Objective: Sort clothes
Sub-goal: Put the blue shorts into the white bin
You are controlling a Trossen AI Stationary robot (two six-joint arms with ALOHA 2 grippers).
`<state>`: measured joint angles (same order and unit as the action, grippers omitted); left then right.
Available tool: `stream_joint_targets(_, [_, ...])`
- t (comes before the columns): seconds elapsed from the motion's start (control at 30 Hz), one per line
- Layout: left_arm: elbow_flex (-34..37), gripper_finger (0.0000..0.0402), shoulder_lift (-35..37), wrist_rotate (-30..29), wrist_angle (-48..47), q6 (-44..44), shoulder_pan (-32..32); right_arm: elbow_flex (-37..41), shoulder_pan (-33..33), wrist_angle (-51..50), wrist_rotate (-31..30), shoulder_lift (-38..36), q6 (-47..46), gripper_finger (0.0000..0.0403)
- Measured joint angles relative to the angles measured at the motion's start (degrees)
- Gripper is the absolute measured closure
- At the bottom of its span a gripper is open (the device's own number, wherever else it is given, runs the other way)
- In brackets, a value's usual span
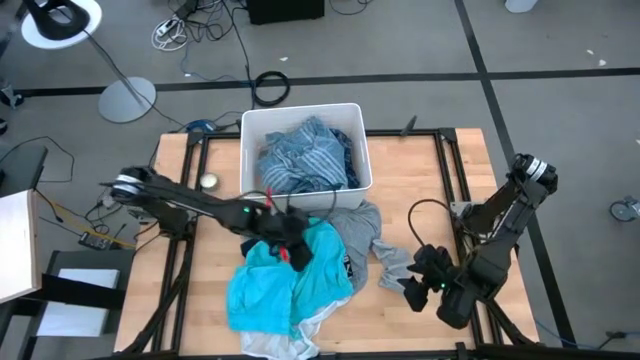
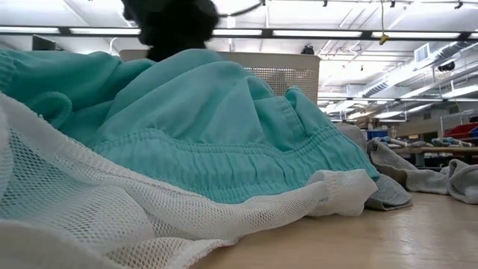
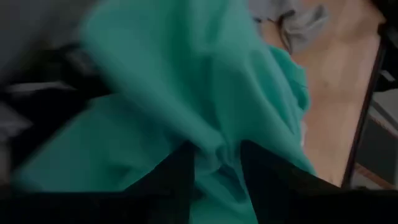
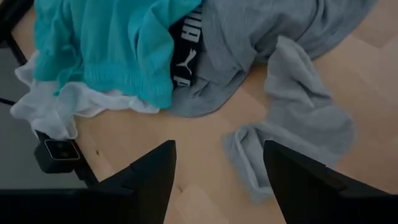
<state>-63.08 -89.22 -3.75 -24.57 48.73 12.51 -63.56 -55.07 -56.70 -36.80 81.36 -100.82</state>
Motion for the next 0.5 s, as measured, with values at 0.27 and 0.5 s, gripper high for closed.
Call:
stream_joint_targets(0.27, [-5.11, 0.0330, -12.16, 5.63, 1.73, 5.12, -0.53, 0.07, -0.94, -0.46, -3.19, 0.00, 2.35, 0.0161])
stream_joint_targets(0.5, [-16.01, 0.0398, -10.86, 6.20, -1.30, -0.56, -0.46, 0.07, -0.92, -1.48, -3.61, 0.00, 4.03, 0.0161])
